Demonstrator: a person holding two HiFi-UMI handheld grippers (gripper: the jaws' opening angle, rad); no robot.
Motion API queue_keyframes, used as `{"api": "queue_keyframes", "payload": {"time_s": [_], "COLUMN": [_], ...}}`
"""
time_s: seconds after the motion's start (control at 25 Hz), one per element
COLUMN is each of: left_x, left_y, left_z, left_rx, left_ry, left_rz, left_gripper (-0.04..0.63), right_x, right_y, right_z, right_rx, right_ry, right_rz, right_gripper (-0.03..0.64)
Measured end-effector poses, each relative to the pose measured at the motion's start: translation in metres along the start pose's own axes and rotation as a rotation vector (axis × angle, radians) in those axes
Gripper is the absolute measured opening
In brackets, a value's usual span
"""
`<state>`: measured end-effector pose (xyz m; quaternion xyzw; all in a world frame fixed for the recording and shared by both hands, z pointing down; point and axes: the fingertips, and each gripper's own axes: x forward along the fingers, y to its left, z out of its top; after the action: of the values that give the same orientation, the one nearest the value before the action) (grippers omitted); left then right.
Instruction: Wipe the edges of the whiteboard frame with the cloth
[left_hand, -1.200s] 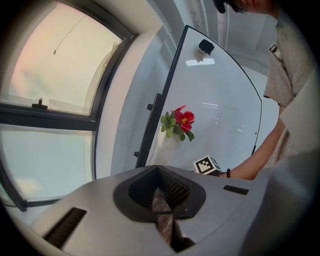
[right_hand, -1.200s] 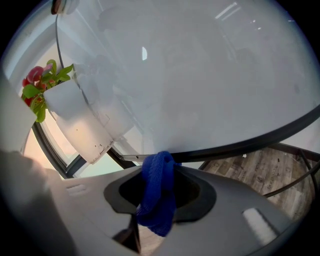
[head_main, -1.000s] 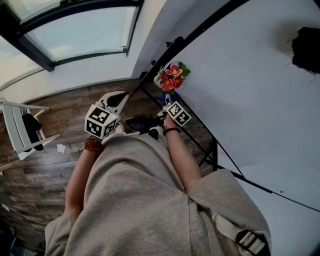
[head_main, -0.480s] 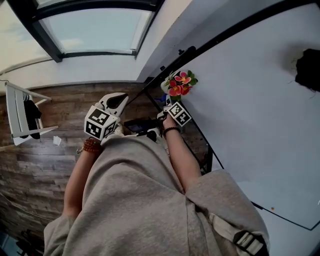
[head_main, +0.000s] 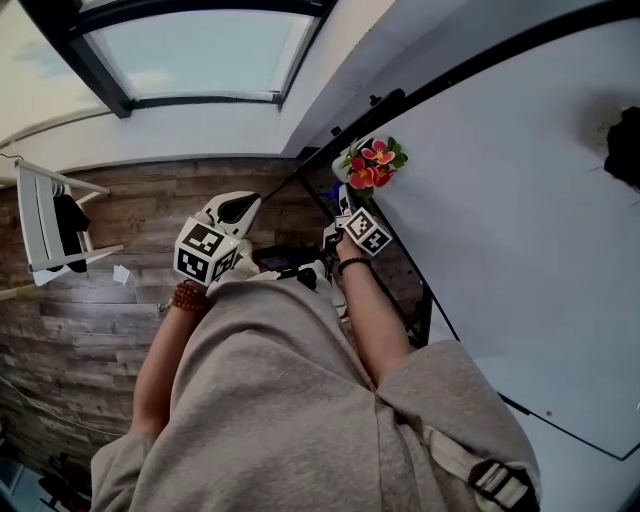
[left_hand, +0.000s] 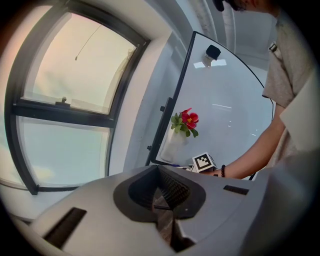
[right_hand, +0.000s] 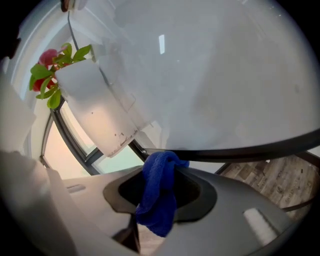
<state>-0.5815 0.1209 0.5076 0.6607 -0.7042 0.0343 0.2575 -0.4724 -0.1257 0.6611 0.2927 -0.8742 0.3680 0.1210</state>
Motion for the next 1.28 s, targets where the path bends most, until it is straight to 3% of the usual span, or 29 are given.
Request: {"api": "queue_keyframes", "payload": {"time_s": [0.16,0.36,0.68,0.96,1.16,1.28], "left_x": [0.010,0.043,0.089,0.101,0.114,0.121], "left_y": [-0.012,-0.042,-0.141,-0.204,-0.263,-0.304], "left_z": [-0.012,-0.026,-0.046,-0.057,-0.047,-0.039], "left_rx": [-0.024,-0.031,0.071,0.195,0.233,0.295], "left_ry": [0.025,0.069,0.169,0.253,0.235,0.213], "left_rz": [-0.040,-0.118,-0.299,-0.432,-0.506,-0.568], "left_gripper": [0.009,0.009,0.009,0.009,0.011,0.011], "right_x": [-0.011,-0.037,-0.115,-0.194,-0.253,-0.293], "right_y": [0.013,0.026,0.003,-0.018,-0.047,-0.059], "right_z": [-0.005,-0.018,0.002,0.015,0.030,0.045], "right_rx": [-0.038,-0.171,-0.131,-0.081,-0.104,-0.107], "right_ry": [0.034,0.123,0.055,-0.097,-0.178,-0.253], "right_rz": [0.096,0.201,0.296,0.231,0.152,0.102], "right_gripper": [0.156,0.156,0.156,0.156,0.156,0.158]}}
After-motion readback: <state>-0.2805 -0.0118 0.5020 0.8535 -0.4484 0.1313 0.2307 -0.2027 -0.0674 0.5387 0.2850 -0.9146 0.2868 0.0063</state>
